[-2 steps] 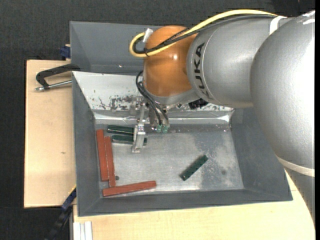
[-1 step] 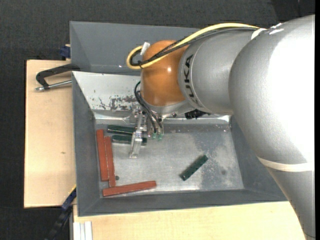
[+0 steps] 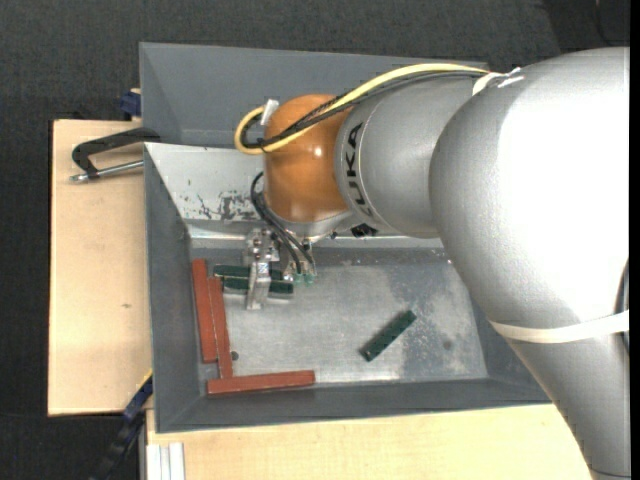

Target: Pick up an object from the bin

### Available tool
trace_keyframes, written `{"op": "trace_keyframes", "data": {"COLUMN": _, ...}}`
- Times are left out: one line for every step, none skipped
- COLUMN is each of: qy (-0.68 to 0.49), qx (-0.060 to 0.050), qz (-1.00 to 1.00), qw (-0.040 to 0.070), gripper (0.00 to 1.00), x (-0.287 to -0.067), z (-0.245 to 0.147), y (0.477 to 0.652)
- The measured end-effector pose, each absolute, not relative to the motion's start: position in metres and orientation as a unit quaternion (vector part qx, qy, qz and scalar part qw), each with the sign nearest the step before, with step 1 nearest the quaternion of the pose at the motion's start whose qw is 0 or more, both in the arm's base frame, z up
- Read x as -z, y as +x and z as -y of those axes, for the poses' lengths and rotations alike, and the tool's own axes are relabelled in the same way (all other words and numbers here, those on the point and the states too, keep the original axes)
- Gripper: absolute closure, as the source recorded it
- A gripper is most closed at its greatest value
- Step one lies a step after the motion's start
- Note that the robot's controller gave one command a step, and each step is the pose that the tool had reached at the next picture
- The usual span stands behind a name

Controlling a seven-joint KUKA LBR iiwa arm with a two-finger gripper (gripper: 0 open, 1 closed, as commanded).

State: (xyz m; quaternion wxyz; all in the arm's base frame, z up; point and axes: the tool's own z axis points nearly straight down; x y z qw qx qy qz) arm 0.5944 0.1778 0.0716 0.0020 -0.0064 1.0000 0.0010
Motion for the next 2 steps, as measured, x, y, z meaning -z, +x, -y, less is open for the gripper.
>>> {"op": "trace_keyframes", "data": {"qy": -0.006, "qx": -0.001, "qz": -1.0, "qw": 0.002, "gripper": 1.0, "x": -0.072, "z": -0.178, "y": 0.595}}
{"op": "trace_keyframes", "data": {"qy": -0.003, "qx": -0.002, "qz": -1.0, "qw": 0.003, "gripper": 1.0, "x": -0.23, "z": -0.167, "y": 0.566}}
